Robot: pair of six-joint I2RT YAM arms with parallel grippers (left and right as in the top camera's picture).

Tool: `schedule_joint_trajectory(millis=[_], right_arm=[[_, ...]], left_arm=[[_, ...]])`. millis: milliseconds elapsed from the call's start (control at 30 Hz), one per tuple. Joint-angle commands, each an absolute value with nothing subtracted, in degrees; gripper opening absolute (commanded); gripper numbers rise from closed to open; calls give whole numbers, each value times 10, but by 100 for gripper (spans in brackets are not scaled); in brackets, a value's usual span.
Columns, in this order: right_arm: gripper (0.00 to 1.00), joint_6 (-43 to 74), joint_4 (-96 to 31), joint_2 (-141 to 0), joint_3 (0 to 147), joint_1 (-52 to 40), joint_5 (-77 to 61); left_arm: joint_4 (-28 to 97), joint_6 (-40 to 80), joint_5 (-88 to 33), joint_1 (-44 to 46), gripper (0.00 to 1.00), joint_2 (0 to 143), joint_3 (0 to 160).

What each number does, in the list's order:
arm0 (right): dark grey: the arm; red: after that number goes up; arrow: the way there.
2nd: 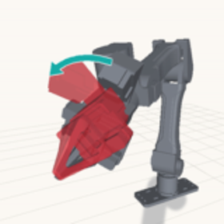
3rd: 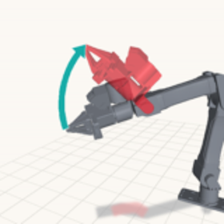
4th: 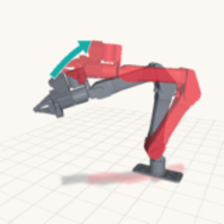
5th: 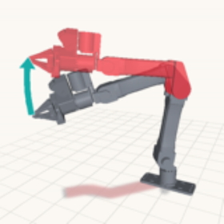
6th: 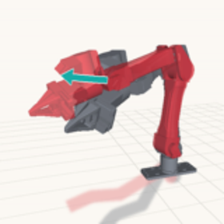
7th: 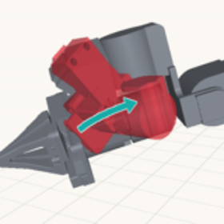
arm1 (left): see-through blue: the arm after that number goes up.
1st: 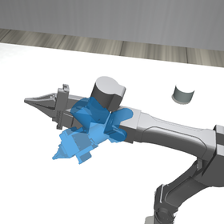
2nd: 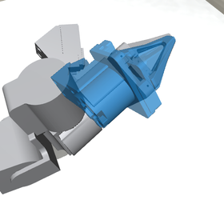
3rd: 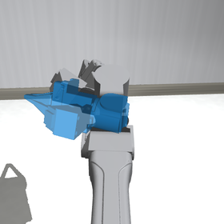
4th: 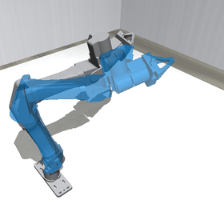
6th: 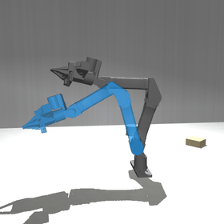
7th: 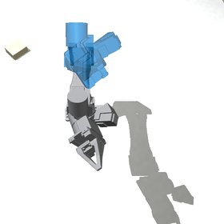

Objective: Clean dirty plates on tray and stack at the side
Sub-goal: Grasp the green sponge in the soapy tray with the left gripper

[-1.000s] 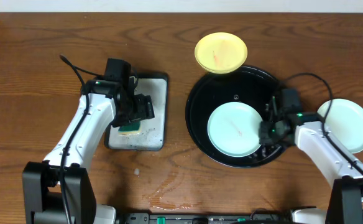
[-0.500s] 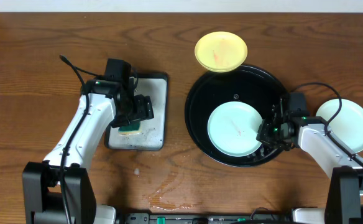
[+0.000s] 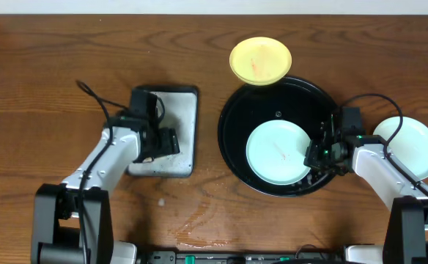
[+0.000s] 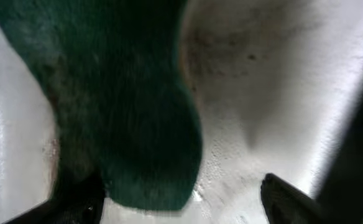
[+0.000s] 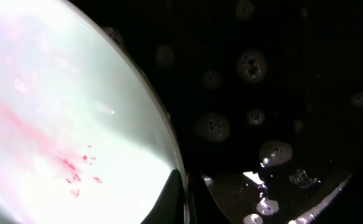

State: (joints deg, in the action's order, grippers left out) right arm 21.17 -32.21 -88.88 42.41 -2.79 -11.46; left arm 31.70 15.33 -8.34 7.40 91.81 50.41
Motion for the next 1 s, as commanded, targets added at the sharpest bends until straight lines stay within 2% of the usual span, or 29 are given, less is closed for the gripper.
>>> schedule_joint_trajectory(millis=[0, 67, 100, 133, 167, 200, 233, 267, 500, 633, 833, 900, 967], right_arm=[[1, 194, -328, -893, 432, -27, -95], [1, 194, -330, -893, 432, -27, -95], [1, 194, -330, -893, 432, -27, -95], [1, 194, -330, -893, 432, -27, -95], [1, 194, -330, -893, 432, -27, -95], [1, 194, -330, -893, 432, -27, -95], [1, 194, -330, -893, 432, -27, -95], [1, 194, -330, -893, 432, -27, -95], [1, 194, -330, -893, 432, -27, -95], [1, 194, -330, -893, 432, -27, -95], [1, 195, -333, -893, 432, -27, -95], [1, 194, -336, -893, 432, -27, -95], [1, 194, -339, -893, 432, -27, -95]], left_arm=[[281, 153, -36, 74, 64, 918, 467], [282, 153, -41, 75, 37, 917, 470], [288, 153, -47, 75, 28, 917, 473], [301, 153, -62, 75, 24, 917, 479], [317, 153, -79, 75, 24, 917, 487], [334, 153, -97, 75, 30, 916, 495], [357, 153, -117, 75, 46, 915, 507], [374, 153, -129, 75, 55, 913, 518], [449, 152, -108, 74, 66, 898, 593], [411, 152, -23, 75, 67, 909, 587], [358, 152, 6, 75, 66, 967, 567], [354, 152, 5, 75, 58, 994, 567], [349, 152, 5, 75, 40, 1014, 567]])
